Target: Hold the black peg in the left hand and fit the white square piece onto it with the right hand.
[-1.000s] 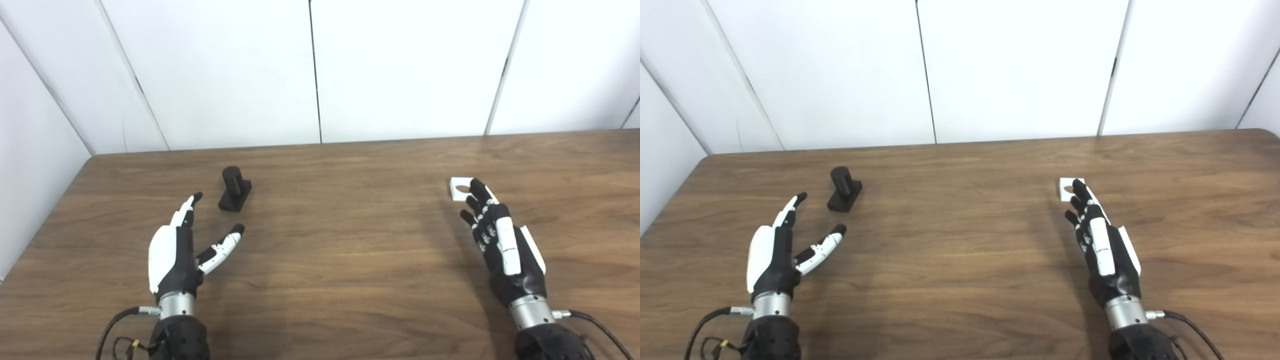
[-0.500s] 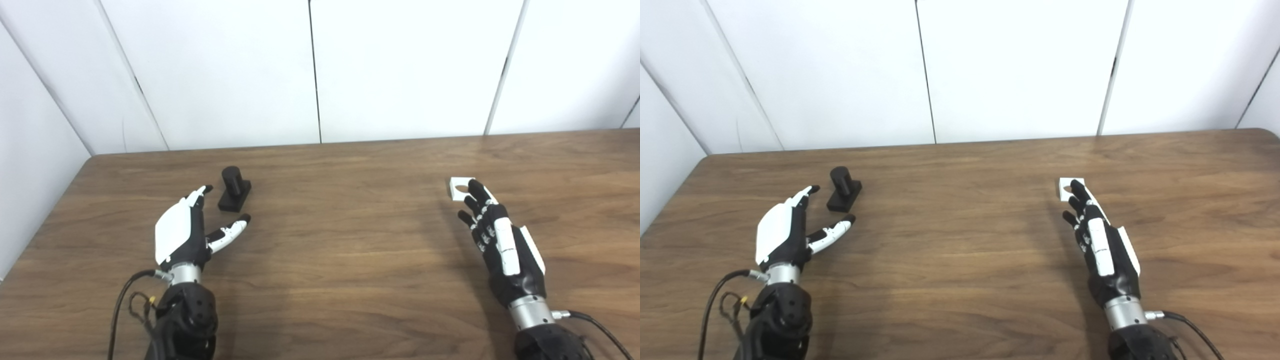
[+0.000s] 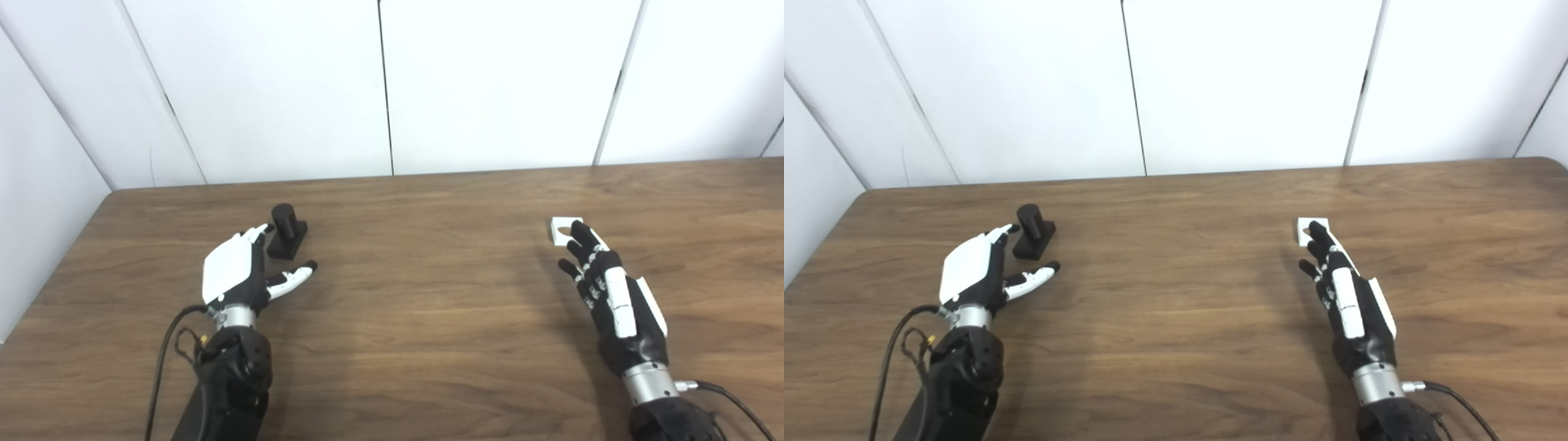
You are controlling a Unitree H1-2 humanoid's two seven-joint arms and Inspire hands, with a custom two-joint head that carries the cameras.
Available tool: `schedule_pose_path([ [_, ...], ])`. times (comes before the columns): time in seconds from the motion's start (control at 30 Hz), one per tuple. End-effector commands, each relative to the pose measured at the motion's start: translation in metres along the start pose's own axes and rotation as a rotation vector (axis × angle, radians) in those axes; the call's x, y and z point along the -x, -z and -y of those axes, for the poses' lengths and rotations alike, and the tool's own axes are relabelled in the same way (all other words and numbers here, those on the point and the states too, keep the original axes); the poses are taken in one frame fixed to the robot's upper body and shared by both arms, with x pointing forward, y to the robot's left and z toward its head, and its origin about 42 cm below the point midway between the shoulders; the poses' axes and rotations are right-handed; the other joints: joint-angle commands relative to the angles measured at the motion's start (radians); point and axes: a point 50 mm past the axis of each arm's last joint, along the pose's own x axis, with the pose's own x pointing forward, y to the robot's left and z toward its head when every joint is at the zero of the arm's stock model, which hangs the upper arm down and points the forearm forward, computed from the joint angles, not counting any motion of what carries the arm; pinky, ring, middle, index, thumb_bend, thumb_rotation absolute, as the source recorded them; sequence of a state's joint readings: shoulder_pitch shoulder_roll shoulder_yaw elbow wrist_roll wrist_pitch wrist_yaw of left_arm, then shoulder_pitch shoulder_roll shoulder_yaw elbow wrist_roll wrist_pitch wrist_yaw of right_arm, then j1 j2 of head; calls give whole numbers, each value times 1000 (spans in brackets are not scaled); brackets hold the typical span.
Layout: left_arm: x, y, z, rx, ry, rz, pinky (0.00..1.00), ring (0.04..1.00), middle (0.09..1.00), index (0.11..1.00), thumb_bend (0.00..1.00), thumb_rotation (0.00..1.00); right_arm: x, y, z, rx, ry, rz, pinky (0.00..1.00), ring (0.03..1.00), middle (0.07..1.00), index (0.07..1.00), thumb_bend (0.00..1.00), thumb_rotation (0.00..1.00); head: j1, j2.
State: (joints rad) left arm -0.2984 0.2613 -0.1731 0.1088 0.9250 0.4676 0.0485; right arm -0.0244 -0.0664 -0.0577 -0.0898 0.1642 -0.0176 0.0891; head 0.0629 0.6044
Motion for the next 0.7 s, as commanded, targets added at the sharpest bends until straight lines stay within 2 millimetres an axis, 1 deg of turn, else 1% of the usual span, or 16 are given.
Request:
schedule_pose_path([
  [0.0,-19,-10,-22,-85,-74,31,1000,997,959,904,733,654,11,14,-6,-28,5,-38,917,973,966,920,601,939,2,1],
  [0.03,-20,-11,-22,-92,-69,31,1000,999,963,907,736,658,11,14,-6,-28,5,-39,918,973,967,921,603,940,2,1],
  [0.2,-26,-13,-17,-132,-35,20,1000,1000,976,909,743,698,12,13,-5,-36,8,-31,853,953,963,917,595,924,-2,1],
  [0.33,-30,-13,-13,-159,-20,15,1000,1000,977,905,742,699,14,13,-6,-41,6,-30,842,950,963,920,588,929,-4,3],
  [0.37,-31,-13,-12,-169,-17,15,1000,1000,977,902,742,697,14,12,-6,-42,6,-30,824,944,961,918,586,926,-4,4],
  [0.47,-33,-13,-9,-194,-12,15,1000,1000,986,902,739,704,16,11,-5,-31,5,-32,712,900,954,917,580,929,-2,7],
  [0.5,-34,-14,-9,-196,-12,15,1000,1000,986,900,738,706,17,11,-4,-30,2,-30,701,894,954,919,577,932,-1,7],
  [0.67,-37,-15,-7,-194,-4,9,1000,1000,980,886,726,709,18,11,-2,-31,-2,-30,699,899,959,931,565,947,6,10],
])
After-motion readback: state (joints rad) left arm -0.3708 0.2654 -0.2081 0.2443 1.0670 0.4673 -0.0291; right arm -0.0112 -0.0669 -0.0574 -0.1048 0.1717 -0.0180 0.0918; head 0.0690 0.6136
